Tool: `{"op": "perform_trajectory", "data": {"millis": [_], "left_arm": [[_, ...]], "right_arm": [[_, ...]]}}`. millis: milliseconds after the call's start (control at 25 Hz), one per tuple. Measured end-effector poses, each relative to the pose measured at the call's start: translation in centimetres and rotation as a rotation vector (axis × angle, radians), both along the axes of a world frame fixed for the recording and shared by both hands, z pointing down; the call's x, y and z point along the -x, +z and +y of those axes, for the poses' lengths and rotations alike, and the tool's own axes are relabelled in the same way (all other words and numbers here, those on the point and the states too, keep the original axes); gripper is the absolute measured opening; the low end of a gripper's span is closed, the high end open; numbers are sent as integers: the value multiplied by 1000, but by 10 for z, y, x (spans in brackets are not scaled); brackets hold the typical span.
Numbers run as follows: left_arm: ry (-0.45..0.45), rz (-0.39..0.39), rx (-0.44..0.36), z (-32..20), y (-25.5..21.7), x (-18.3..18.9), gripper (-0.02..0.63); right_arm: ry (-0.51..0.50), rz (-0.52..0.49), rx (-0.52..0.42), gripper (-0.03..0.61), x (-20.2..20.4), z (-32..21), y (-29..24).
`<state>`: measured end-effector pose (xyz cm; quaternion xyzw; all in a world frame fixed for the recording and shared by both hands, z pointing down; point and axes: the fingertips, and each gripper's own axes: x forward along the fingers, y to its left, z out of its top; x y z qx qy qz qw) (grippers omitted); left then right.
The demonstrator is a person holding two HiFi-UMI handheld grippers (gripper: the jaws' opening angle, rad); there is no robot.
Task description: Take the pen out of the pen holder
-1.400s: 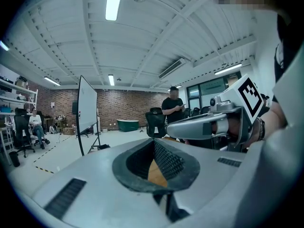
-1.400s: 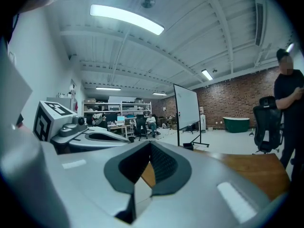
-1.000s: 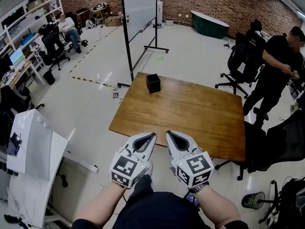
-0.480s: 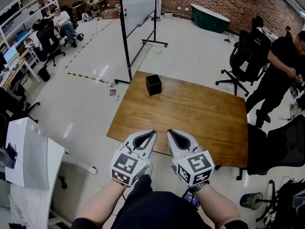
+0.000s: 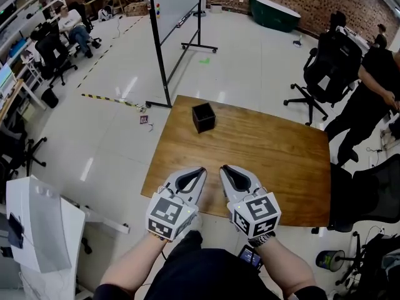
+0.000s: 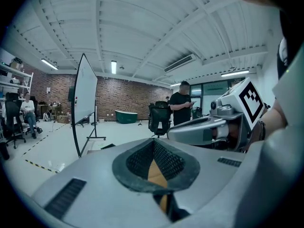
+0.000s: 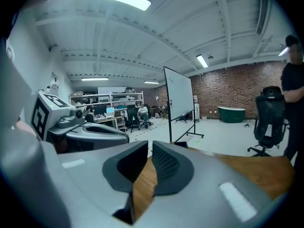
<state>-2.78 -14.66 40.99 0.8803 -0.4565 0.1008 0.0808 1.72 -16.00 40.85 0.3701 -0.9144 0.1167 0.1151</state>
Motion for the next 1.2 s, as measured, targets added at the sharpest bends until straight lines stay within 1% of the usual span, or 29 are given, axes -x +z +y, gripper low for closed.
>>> {"op": "perform_trajectory", "data": {"millis": [360, 600, 800, 1200], "left_arm": [[27, 8, 17, -72, 8, 28, 5], [44, 14, 50, -111, 27, 45, 5], [58, 19, 78, -140, 41, 50, 5], [71, 31, 130, -178, 73, 55, 5]], "right_arm": [[30, 37, 24, 37, 27, -70, 14], [58, 70, 50, 46, 41, -111, 35], [82, 90, 82, 58, 44, -141, 53], [112, 116, 135, 74, 48, -189, 95]]}}
